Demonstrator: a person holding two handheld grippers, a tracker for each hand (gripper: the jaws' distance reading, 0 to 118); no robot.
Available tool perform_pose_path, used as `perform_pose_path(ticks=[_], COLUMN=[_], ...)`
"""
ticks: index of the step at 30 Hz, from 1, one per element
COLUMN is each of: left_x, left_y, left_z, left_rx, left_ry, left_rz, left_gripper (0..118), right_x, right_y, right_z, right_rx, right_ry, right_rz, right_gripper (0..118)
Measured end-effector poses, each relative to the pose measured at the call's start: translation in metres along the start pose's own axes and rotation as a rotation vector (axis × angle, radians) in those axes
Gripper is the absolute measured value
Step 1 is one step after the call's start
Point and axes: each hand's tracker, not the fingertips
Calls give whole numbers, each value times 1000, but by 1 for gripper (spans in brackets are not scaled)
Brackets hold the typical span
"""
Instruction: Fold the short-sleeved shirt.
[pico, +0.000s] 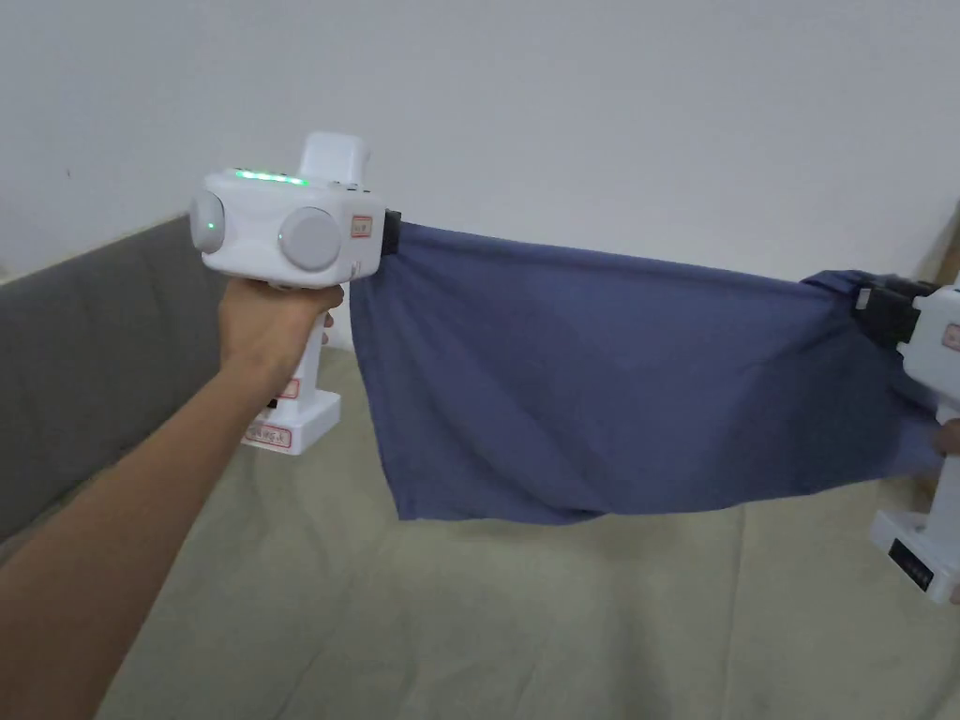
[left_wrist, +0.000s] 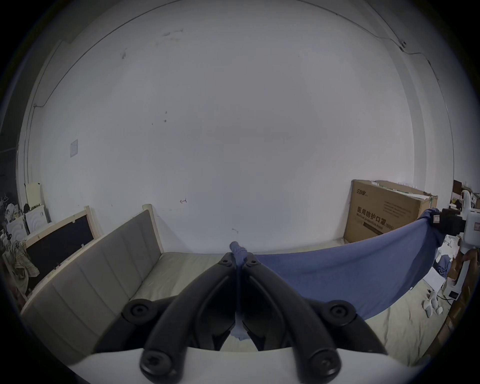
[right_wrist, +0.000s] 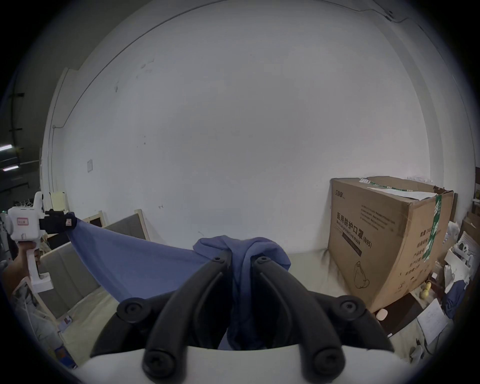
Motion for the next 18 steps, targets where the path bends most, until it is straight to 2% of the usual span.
perform_pose_path(ticks=[3, 9, 15, 18], left_x=[0, 1, -5, -10], left_y=[-36, -149, -271, -323], left_z=[-21, -25, 21, 61], left_rx=[-51, -217, -387, -456], left_ry=[-3, -45, -75, -88], left_rz=[18, 55, 101, 154], left_gripper=[2, 2, 2, 2], right_x=[4, 15, 16, 6], right_y=[-35, -144, -258, -298], right_z=[-16, -19, 40, 91], right_rx=[-50, -238, -423, -505], right_ry=[-4, -3, -1, 0], right_rz=[6, -74, -135, -203], right_gripper=[12, 12, 12, 12])
